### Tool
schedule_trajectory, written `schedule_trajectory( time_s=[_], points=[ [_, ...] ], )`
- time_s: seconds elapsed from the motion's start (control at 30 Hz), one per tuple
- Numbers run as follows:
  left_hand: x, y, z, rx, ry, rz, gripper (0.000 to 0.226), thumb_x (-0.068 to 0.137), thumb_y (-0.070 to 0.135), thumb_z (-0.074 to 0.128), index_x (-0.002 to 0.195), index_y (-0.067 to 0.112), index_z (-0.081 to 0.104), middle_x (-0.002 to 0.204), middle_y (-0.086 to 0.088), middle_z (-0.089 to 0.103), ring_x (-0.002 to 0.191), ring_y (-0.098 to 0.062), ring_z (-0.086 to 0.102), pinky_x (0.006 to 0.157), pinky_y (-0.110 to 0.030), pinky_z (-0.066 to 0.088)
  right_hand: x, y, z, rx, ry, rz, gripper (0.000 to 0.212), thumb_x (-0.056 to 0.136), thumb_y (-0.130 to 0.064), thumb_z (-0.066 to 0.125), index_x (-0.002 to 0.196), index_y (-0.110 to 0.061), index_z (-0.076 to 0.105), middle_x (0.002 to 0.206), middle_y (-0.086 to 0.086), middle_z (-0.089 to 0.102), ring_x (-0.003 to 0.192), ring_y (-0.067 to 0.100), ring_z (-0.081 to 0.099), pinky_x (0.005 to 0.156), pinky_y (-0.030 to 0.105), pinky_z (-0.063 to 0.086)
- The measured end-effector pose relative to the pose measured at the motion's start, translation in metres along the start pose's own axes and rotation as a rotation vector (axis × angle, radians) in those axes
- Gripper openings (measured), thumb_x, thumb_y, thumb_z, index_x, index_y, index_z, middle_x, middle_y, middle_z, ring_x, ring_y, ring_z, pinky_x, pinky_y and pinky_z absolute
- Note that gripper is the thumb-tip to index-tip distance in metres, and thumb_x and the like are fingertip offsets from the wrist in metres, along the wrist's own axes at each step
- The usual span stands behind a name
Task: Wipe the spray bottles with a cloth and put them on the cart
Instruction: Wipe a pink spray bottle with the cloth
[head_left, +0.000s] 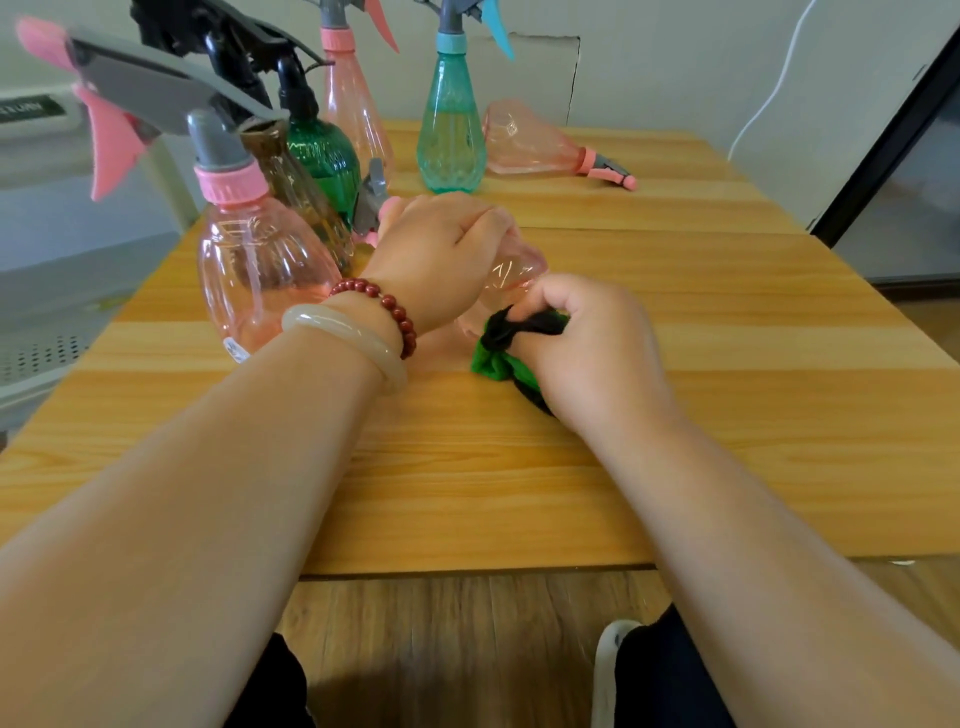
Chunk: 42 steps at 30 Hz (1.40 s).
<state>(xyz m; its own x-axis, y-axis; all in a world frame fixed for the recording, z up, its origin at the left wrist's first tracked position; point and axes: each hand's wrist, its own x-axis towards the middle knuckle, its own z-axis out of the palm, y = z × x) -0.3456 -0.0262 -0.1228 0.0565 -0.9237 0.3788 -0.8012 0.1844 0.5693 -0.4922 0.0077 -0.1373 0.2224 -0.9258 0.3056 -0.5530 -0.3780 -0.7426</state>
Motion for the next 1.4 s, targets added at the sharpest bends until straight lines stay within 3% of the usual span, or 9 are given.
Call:
schedule_trajectory(
  time_s=[0.17,0.33,0.47,0.6,0.73,0.9,1.03,1.27,1.4],
  points=[
    [-0.003,0.003,0.001,-0.028,0.026,-0.045,0.048,0.090,0.038,0.028,0.086,0.020,0.073,0.090,0.000,0.065,0.100,-0.018,0.053,0.108,-0.043,0.029,0.015,0.010,-0.006,-0.202,0.098,0.073,0.008,0.080,-0.010,0.068,0.085,-0.016,0.071,0.077,-0.003,0.067,0.077,0.022,0.060,0.066,0.029,0.044],
    [-0.003,0.002,-0.002,-0.063,0.016,-0.050,0.043,0.096,0.034,0.034,0.085,0.019,0.073,0.088,-0.003,0.065,0.096,-0.017,0.054,0.105,-0.044,0.034,0.006,0.001,-0.006,0.050,0.051,0.127,0.008,0.079,-0.020,0.077,0.077,-0.020,0.070,0.072,-0.013,0.065,0.066,-0.001,0.056,0.055,0.012,0.039],
    [-0.005,0.002,-0.002,-0.070,0.044,-0.044,0.040,0.099,0.029,0.038,0.086,0.015,0.073,0.088,-0.007,0.066,0.095,-0.019,0.056,0.105,-0.048,0.036,0.014,0.000,-0.008,-0.084,-0.003,0.153,0.005,0.082,-0.016,0.071,0.086,-0.015,0.068,0.078,-0.004,0.065,0.075,0.018,0.060,0.055,0.023,0.042],
    [-0.006,0.000,-0.002,-0.067,0.053,-0.053,0.038,0.100,0.026,0.039,0.086,0.011,0.071,0.087,-0.008,0.065,0.092,-0.018,0.055,0.103,-0.043,0.037,0.022,0.005,-0.007,-0.178,0.086,0.220,0.007,0.084,-0.009,0.063,0.088,-0.014,0.066,0.076,-0.008,0.058,0.074,0.021,0.057,0.059,0.032,0.045],
    [-0.007,0.002,-0.001,-0.051,0.064,-0.058,0.040,0.101,0.027,0.039,0.091,0.004,0.070,0.092,-0.014,0.065,0.094,-0.020,0.055,0.103,-0.039,0.034,0.020,0.006,-0.007,-0.127,0.089,0.221,0.008,0.084,-0.009,0.065,0.086,-0.016,0.066,0.072,-0.011,0.056,0.069,0.018,0.055,0.054,0.029,0.040],
    [-0.005,0.004,-0.003,-0.062,0.053,-0.080,0.042,0.100,0.029,0.037,0.090,0.010,0.073,0.094,-0.012,0.067,0.097,-0.020,0.055,0.104,-0.040,0.035,0.004,-0.003,-0.003,-0.077,-0.042,0.094,0.015,0.080,-0.013,0.072,0.074,-0.023,0.064,0.070,-0.012,0.059,0.063,-0.001,0.051,0.053,0.007,0.038],
    [-0.007,0.003,-0.002,-0.061,0.061,-0.083,0.043,0.100,0.029,0.037,0.090,0.002,0.070,0.089,-0.015,0.065,0.092,-0.021,0.055,0.106,-0.045,0.035,0.020,0.007,-0.011,-0.098,0.093,0.221,0.017,0.084,-0.010,0.065,0.075,-0.023,0.058,0.070,-0.012,0.054,0.061,0.002,0.047,0.045,0.012,0.036],
    [-0.006,0.005,-0.004,-0.106,0.024,-0.101,0.038,0.100,0.026,0.039,0.090,0.017,0.074,0.095,-0.007,0.068,0.097,-0.017,0.056,0.099,-0.038,0.040,0.000,-0.009,-0.003,-0.032,-0.048,0.098,0.019,0.079,-0.015,0.074,0.070,-0.025,0.061,0.065,-0.014,0.058,0.061,0.001,0.052,0.054,0.008,0.038],
    [-0.007,0.004,-0.004,-0.094,0.027,-0.101,0.041,0.101,0.027,0.038,0.090,0.008,0.073,0.091,-0.014,0.066,0.092,-0.020,0.056,0.100,-0.040,0.039,0.014,0.002,-0.006,-0.112,0.055,0.184,0.007,0.082,-0.012,0.067,0.081,-0.019,0.064,0.071,-0.010,0.059,0.066,0.014,0.054,0.050,0.020,0.036]
  ],
)
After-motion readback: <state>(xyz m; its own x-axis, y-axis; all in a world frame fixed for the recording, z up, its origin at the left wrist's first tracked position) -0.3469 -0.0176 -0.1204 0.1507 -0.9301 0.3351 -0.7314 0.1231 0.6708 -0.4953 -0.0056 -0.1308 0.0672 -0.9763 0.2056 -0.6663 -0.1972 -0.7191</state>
